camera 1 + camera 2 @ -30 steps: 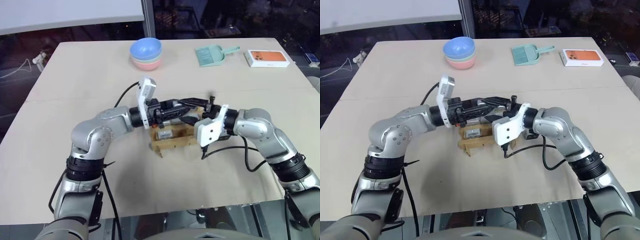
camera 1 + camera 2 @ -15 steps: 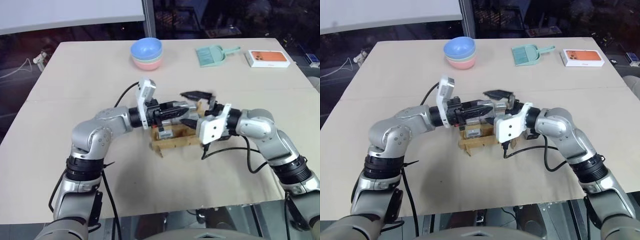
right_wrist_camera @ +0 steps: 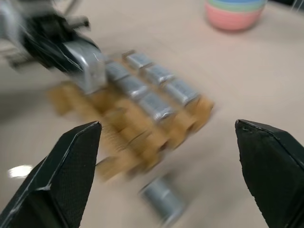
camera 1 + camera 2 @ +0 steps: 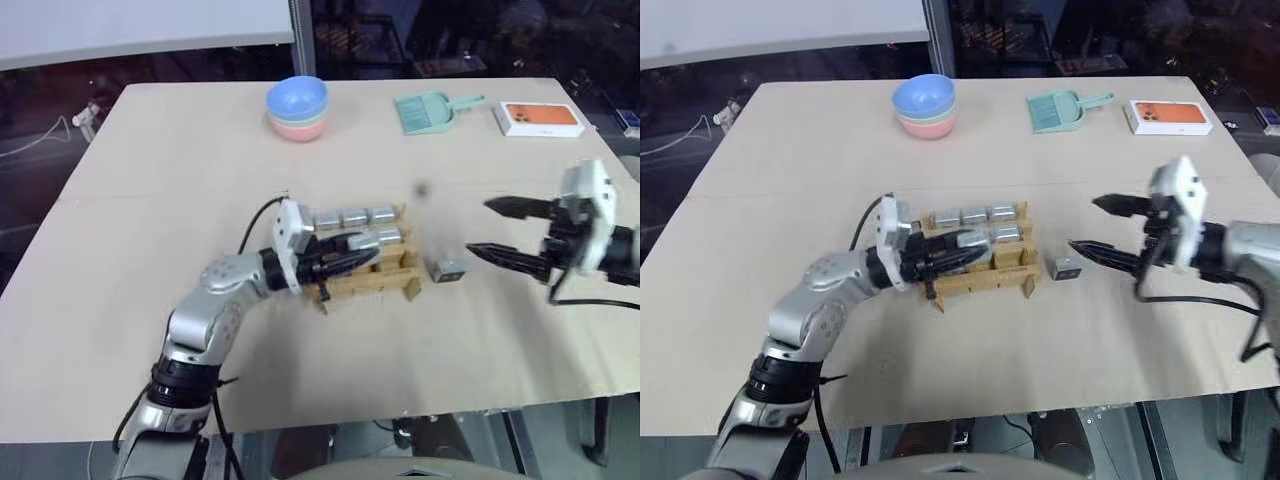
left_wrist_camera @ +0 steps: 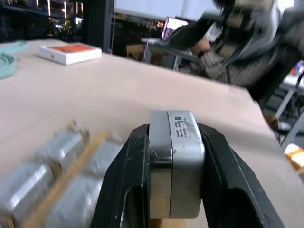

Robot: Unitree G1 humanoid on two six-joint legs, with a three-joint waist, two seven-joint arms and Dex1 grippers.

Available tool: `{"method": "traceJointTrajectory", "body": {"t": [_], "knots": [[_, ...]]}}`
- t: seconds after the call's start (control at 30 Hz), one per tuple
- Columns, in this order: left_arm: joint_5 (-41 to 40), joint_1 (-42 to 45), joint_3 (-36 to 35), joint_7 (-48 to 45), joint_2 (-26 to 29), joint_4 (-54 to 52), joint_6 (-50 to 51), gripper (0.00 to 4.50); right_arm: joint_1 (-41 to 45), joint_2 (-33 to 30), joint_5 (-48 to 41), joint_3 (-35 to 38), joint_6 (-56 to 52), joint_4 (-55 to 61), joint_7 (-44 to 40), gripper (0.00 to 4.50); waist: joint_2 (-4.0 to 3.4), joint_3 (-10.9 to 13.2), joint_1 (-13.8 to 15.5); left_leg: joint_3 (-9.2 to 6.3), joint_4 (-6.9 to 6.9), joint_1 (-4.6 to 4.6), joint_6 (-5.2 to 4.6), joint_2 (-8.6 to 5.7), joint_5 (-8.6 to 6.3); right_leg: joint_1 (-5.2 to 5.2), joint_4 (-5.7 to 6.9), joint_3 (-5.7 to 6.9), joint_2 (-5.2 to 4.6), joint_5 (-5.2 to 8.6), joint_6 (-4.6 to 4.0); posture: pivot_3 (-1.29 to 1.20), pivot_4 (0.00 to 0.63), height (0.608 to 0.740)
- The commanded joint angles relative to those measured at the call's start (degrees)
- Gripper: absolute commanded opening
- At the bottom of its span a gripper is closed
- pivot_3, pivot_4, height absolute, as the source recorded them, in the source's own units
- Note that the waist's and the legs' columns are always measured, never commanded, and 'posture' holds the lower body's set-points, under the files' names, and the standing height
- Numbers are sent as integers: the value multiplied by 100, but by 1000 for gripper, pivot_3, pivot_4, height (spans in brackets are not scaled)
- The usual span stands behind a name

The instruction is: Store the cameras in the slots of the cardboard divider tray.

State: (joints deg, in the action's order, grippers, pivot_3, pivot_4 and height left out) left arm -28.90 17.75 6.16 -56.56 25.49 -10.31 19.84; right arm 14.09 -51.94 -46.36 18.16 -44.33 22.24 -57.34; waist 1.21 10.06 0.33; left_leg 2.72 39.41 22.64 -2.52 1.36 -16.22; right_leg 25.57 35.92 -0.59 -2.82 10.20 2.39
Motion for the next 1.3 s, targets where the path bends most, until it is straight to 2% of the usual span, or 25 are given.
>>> {"method": "traceJointTrajectory", "body": {"t": [0.03,0.13,0.4,0.63,0.83,1.03,1.3], "knots": [[356,-44,122,-98,-148,231,-734,782,-529,-206,-412,463,-118,224,-465,4451,2,-2,17,1,1,0,0,0,0,-2,0,1,1,0,1,0,150,740],[624,-18,176,-77,-278,562,-1167,782,-1009,-323,-277,437,96,305,-733,4451,4,-5,54,-2,4,1,-1,-3,0,-7,-1,3,0,0,2,0,150,740],[844,327,162,-397,-305,1331,-1636,782,-848,-141,-522,472,81,327,-325,4451,4,-10,47,0,8,-15,-1,-3,1,-21,-1,-5,1,-4,11,0,150,740],[891,481,311,-901,-197,1617,-1587,782,-799,-133,-575,435,112,331,-179,4451,3,-12,45,-2,9,-16,-1,-4,0,-25,-2,-1,0,-4,11,0,150,740],[991,650,357,-942,-314,1967,-1672,782,-778,-55,-551,419,183,360,-26,4451,4,-16,51,-4,9,-24,-2,-4,0,-35,-3,1,-1,-4,11,0,150,740],[1045,742,371,-950,-433,2088,-1800,782,-816,-11,-530,464,233,383,77,4451,4,-16,52,-6,8,-75,-3,-4,-1,-85,-7,2,-3,23,10,0,150,740],[1104,789,374,-906,-559,2157,-1852,782,-780,25,-505,424,292,384,182,4451,5,-17,72,-12,8,-76,-4,-6,-1,-89,-7,0,-6,23,10,0,150,740]]}}
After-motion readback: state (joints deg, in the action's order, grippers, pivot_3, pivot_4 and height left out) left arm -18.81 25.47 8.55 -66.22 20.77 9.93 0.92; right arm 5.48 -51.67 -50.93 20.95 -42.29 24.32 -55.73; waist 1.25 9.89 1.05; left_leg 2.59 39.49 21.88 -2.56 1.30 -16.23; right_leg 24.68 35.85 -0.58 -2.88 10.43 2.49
